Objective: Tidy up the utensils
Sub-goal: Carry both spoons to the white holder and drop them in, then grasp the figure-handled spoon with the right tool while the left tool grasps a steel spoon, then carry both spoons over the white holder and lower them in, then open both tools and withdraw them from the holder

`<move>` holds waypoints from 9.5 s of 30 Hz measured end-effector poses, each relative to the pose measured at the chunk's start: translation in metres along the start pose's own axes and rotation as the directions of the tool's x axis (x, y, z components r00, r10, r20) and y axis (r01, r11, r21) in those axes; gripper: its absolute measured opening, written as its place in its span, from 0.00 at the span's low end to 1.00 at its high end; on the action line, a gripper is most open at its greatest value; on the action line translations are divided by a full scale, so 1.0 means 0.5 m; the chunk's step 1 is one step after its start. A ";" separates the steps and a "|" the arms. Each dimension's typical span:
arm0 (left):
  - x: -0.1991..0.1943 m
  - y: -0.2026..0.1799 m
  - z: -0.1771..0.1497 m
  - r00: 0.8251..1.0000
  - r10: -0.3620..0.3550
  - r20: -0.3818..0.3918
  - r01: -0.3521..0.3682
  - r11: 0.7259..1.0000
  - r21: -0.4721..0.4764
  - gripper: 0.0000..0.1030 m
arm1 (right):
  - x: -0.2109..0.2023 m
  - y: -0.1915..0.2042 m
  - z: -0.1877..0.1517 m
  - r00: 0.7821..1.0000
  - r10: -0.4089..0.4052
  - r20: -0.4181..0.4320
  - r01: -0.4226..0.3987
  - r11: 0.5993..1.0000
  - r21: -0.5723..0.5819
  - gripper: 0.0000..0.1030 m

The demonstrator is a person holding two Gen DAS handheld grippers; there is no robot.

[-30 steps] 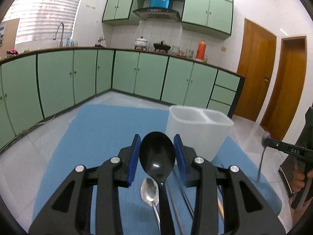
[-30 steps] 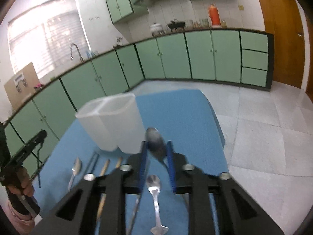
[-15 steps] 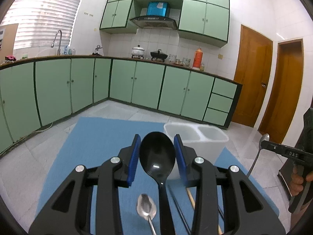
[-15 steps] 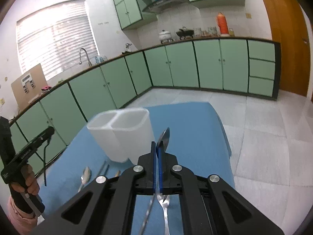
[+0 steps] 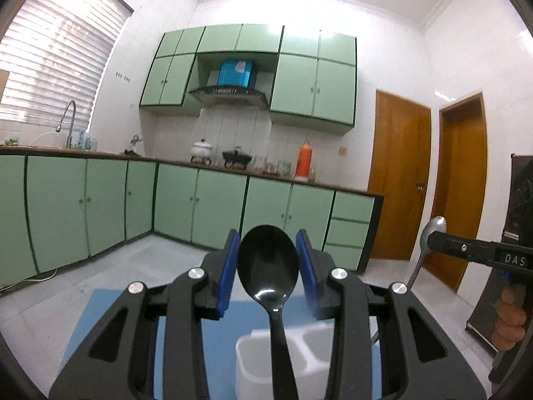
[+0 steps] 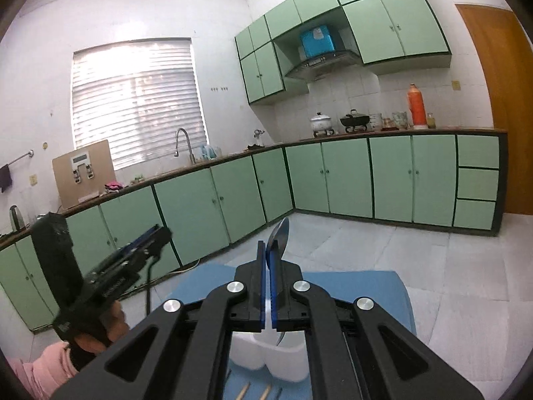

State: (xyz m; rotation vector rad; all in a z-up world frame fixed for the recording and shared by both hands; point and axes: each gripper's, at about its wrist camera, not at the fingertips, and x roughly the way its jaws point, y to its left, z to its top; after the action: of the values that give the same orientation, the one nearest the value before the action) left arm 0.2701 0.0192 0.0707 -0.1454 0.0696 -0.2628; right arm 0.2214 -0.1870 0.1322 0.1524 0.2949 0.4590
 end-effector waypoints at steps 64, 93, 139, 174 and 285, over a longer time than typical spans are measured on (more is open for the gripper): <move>-0.074 0.165 -0.307 0.702 0.180 -0.689 -0.285 0.958 -0.041 0.83 | 0.024 -0.089 -0.335 0.885 -0.237 -0.401 0.277 0.960 0.044 0.67; -0.042 0.143 -0.343 0.692 0.102 -0.715 -0.205 0.977 -0.059 0.34 | 0.060 -0.112 -0.408 0.808 -0.222 -0.546 0.227 0.972 -0.061 0.39; -0.157 0.100 -0.239 0.884 0.020 -0.466 -0.090 0.988 -0.127 0.34 | -0.085 -0.066 -0.302 0.951 -0.143 -0.275 0.147 0.989 -0.004 0.25; -0.121 0.026 0.003 0.995 -0.026 -0.100 0.024 1.000 -0.019 0.34 | -0.069 -0.001 -0.086 0.997 -0.015 -0.072 0.012 0.999 -0.046 0.25; -0.426 -0.007 -0.398 0.902 0.203 -0.380 -0.171 0.978 0.116 0.92 | -0.265 0.120 -0.616 0.923 -0.351 -0.158 0.343 0.936 -0.075 0.36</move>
State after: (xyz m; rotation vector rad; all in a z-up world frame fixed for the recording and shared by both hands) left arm 0.0465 0.0451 -0.1146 -0.0033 0.4691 -0.0978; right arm -0.0132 -0.1699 -0.1142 0.0136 0.4690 0.1244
